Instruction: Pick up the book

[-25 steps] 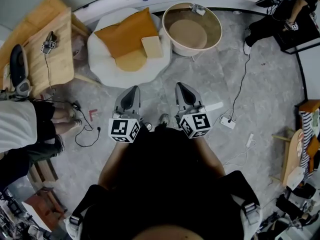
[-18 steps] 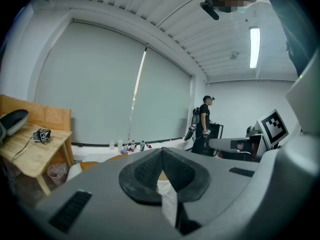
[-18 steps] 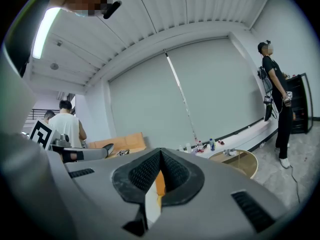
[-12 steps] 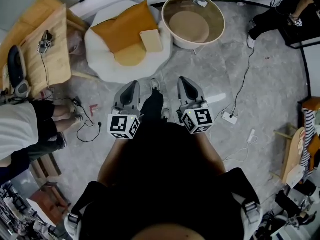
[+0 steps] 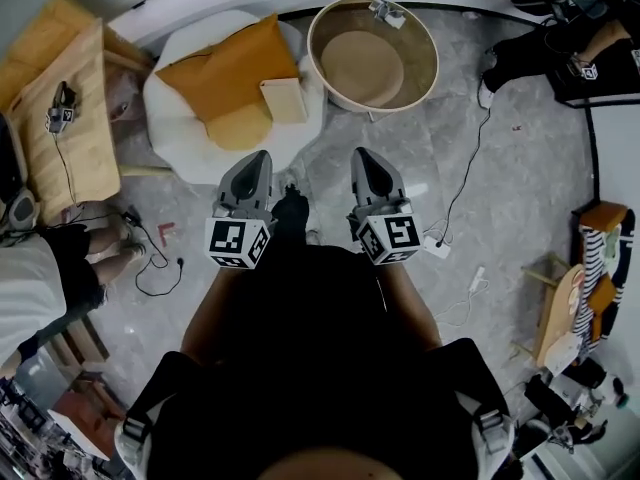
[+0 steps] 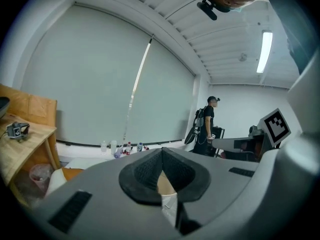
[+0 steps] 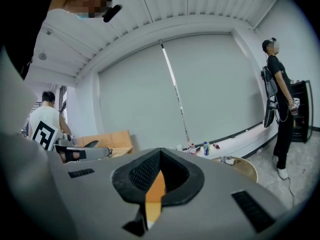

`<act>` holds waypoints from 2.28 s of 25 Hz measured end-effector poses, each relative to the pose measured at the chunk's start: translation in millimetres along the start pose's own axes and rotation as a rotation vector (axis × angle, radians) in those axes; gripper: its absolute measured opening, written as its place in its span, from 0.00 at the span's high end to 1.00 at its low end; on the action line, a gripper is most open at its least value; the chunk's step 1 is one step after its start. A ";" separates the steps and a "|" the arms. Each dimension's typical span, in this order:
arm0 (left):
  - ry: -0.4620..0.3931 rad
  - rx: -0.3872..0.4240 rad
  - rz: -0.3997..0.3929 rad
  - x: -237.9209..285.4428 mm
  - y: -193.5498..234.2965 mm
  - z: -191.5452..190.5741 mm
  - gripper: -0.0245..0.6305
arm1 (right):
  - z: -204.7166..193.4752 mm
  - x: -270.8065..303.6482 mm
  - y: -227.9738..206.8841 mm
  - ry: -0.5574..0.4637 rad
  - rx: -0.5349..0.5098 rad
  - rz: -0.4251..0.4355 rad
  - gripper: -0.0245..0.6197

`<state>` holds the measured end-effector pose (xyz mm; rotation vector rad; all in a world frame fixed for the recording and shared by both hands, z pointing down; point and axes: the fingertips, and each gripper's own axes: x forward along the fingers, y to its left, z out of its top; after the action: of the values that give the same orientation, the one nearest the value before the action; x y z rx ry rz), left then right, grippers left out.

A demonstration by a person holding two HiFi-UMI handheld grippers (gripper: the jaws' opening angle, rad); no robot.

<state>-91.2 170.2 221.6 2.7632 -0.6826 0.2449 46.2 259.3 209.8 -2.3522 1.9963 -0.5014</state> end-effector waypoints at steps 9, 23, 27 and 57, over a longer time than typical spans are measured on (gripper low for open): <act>0.011 -0.054 0.010 70.1 69.9 12.3 0.95 | 10.2 107.0 -16.2 0.063 -0.052 0.017 0.96; 0.013 -0.107 0.169 125.0 147.1 4.4 0.95 | -16.1 224.5 -35.1 0.171 -0.058 0.149 0.96; -0.013 -0.146 0.231 156.7 154.9 2.1 0.95 | -35.0 262.2 -48.6 0.244 -0.059 0.212 0.96; 0.144 -0.323 0.354 313.6 237.3 -251.1 0.95 | -347.4 419.8 -137.6 0.570 0.037 0.341 0.96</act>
<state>45.6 -87.3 585.9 2.2843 -1.0668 0.3662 146.3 -53.0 666.2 -1.9200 2.5032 -1.2783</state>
